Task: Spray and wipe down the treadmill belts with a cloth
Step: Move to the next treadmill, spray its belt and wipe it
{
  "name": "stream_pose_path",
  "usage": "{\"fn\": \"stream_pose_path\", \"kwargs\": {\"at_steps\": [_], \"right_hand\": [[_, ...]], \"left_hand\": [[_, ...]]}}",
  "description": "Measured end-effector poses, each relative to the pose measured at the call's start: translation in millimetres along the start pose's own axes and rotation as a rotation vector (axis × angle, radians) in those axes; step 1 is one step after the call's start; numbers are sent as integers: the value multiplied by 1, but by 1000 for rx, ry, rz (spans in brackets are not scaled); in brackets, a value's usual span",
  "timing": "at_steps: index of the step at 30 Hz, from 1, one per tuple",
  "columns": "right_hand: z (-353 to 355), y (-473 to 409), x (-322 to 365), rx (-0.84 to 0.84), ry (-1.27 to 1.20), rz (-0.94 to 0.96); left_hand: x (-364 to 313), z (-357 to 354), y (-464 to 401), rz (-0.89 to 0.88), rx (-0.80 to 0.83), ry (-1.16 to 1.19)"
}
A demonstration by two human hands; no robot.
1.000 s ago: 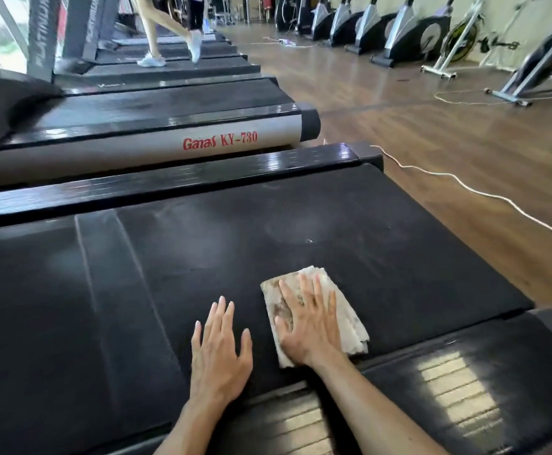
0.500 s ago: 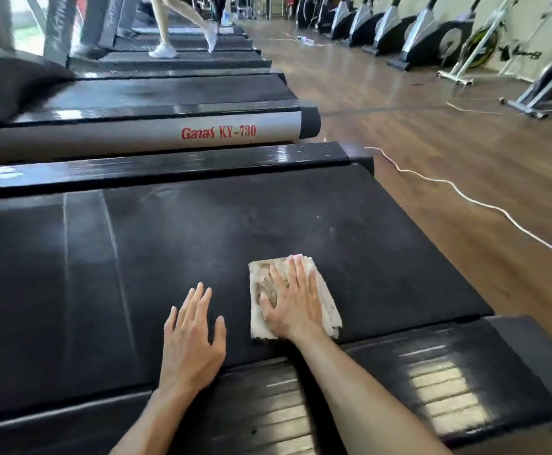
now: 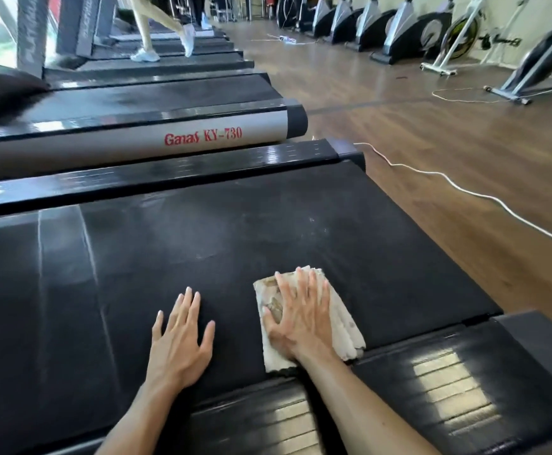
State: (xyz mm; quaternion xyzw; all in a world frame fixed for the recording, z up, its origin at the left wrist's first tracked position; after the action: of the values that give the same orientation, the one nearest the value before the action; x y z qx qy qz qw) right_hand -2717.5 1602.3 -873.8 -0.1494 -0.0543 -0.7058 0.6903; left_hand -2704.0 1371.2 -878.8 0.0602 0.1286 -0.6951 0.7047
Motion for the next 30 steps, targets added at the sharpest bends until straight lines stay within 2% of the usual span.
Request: {"fn": "stream_pose_path", "kwargs": {"at_steps": [3,8,18,23,26,30], "right_hand": [[-4,-3,-1,-37,19,3],[1,-2,2,52,78,-10],[2,4,-2,69,50,18],[-1,-12,11,99,92,-41],[-3,-14,23,108,135,37],[8,12,7,158,73,263]], "left_hand": [[2,-6,2,-14,-11,-58],[2,-6,1,-15,-21,-73],[-2,-2,2,7,32,-86],[-3,-2,2,10,19,-86],[-2,-4,1,2,6,-86],[-1,-3,1,0,0,-86]]}}
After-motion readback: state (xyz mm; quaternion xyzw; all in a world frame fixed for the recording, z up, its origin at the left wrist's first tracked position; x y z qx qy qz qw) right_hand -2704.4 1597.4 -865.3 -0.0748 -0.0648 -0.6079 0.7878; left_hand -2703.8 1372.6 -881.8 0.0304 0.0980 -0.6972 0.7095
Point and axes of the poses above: each hand's wrist, its own y-axis away from the middle knuckle, its own z-axis out of the back of the hand, x = y × z, the point moved 3 cm from there along -y, towards the middle knuckle, and after that the axes turned 2 degrees about -x, right-handed, at the moved point
